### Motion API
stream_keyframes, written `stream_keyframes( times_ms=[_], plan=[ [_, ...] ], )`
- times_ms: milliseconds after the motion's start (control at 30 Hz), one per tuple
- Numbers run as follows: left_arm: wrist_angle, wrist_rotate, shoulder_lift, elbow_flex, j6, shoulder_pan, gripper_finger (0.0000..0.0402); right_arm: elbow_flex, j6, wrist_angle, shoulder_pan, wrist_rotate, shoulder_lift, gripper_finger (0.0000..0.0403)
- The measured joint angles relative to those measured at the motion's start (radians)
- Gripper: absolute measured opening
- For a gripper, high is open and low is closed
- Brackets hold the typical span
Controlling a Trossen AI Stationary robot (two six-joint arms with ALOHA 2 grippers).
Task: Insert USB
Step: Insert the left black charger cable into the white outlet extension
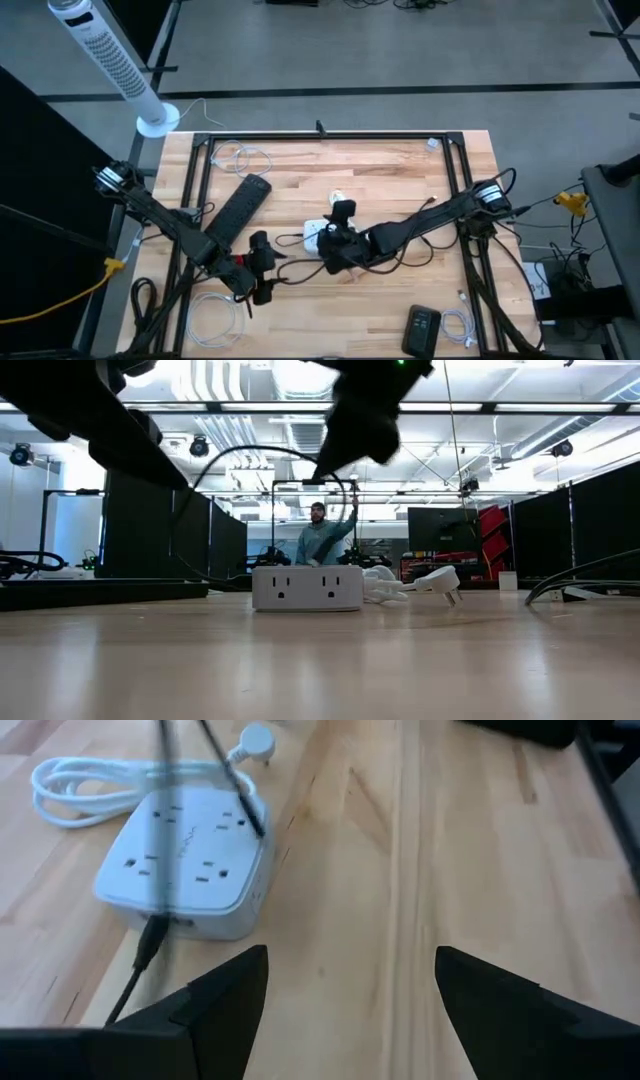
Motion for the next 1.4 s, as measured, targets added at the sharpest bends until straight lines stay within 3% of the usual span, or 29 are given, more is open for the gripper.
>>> stream_keyframes(
  times_ms=[100,233,400,600,667,767,933,1100,1233,1400],
  plan=[
    [-0.014,-0.002,0.0,-0.001,0.0,0.0,0.0276,-0.002,-0.004,-0.022,-0.014,0.111,0.001,0.0185],
    [-0.024,-0.023,0.0,-0.001,0.001,0.0,0.0276,-0.002,0.007,-0.021,-0.029,0.131,0.001,0.0185],
    [-0.024,-0.031,0.0,-0.001,0.011,0.001,0.0276,-0.015,-0.018,-0.011,-0.046,0.01,0.003,0.0185],
    [-0.015,-0.032,0.0,-0.001,-0.005,0.002,0.0276,-0.149,-0.354,0.175,-0.095,-0.014,0.005,0.0185],
    [-0.015,-0.031,0.0,-0.001,-0.007,0.002,0.0276,-0.19,-0.378,0.259,-0.118,-0.104,0.005,0.0185],
    [-0.016,-0.031,0.0,-0.001,-0.007,0.002,0.0276,-0.211,-0.269,0.255,-0.151,-0.287,0.006,0.0185],
    [-0.023,-0.031,0.0,-0.001,-0.007,0.002,0.0276,-0.211,-0.117,0.139,-0.178,-0.234,0.006,0.0185],
    [-0.024,-0.031,0.0,-0.004,-0.008,0.002,0.0276,-0.211,-0.004,0.039,-0.165,-0.267,0.001,0.0185],
    [-0.023,-0.031,0.0,-0.005,-0.007,0.004,0.0276,-0.204,0.108,0.076,-0.131,-0.4,-0.004,0.0185],
    [-0.018,-0.031,0.0,-0.005,-0.012,0.005,0.0276,-0.204,0.171,0.258,-0.085,-0.506,-0.003,0.0185]
  ],
)
